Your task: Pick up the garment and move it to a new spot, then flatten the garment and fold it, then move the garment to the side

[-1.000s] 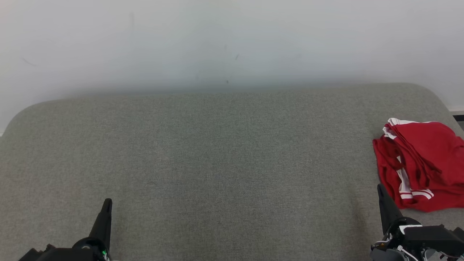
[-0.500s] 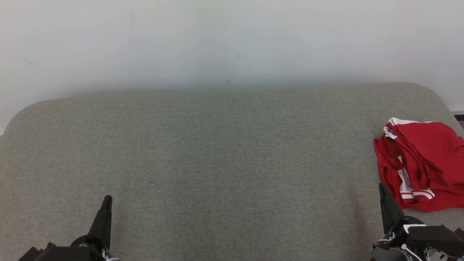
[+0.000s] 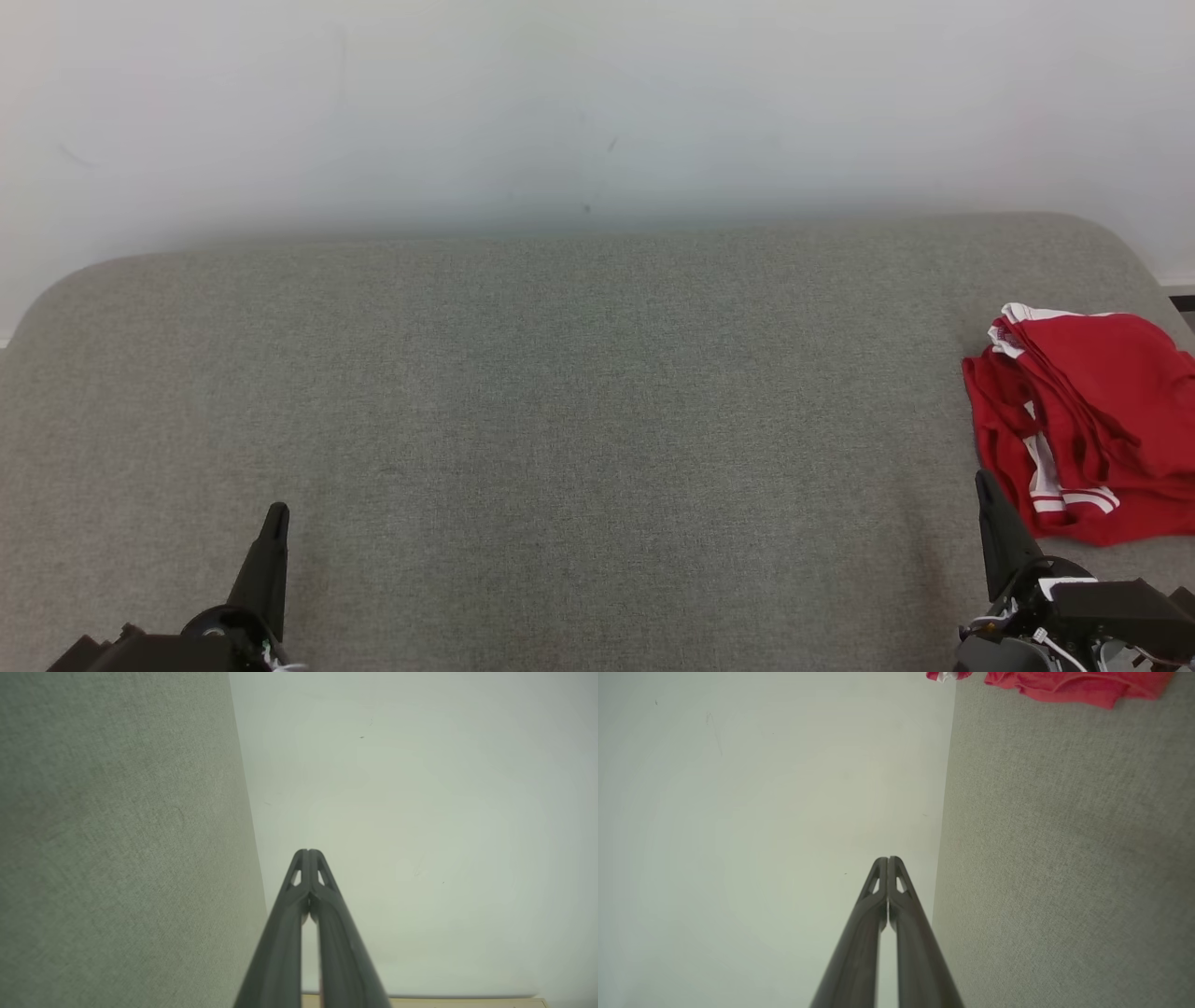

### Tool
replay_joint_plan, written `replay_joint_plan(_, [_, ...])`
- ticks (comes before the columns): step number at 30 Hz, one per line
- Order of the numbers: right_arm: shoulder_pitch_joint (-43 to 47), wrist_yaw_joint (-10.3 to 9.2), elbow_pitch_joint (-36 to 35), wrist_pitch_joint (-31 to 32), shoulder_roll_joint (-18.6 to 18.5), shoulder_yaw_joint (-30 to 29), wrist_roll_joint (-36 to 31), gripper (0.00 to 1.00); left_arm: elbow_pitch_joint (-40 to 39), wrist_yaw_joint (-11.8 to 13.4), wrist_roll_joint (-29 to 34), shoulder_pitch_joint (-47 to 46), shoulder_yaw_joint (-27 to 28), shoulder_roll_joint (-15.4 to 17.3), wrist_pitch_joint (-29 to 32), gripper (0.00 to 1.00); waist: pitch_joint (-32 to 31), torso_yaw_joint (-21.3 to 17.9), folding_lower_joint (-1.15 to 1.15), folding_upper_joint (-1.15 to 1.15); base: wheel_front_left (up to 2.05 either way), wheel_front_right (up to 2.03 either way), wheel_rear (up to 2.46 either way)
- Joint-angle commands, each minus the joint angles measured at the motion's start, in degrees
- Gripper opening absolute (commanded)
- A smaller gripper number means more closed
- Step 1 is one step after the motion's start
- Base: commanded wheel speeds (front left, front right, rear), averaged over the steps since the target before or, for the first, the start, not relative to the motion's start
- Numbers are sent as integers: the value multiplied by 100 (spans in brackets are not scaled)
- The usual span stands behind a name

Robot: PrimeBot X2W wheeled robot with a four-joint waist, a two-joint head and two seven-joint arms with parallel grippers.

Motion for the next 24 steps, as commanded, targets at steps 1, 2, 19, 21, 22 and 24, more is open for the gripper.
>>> replay_joint_plan(1, [-33,4,-9,16,11,-9,7,0,-18,-5,-25,-62,18,30,20,0,0,0,0,0,0,0,0])
replay_joint_plan(2, [-33,4,-9,16,11,-9,7,0,-18,-5,-25,-62,18,30,20,0,0,0,0,0,0,0,0])
replay_joint_plan(19, [-32,4,-8,15,11,-7,8,0,-19,-5,-25,-61,18,30,19,0,0,0,0,0,0,0,0])
replay_joint_plan(21, [-32,4,-8,15,11,-7,8,0,-19,-5,-25,-61,18,30,19,0,0,0,0,0,0,0,0])
replay_joint_plan(22, [-32,4,-9,15,11,-7,8,0,-19,-5,-25,-61,18,30,19,0,0,0,0,0,0,0,0])
replay_joint_plan(24, [-32,4,-8,15,11,-7,8,0,-19,-5,-25,-61,18,30,20,0,0,0,0,0,0,0,0])
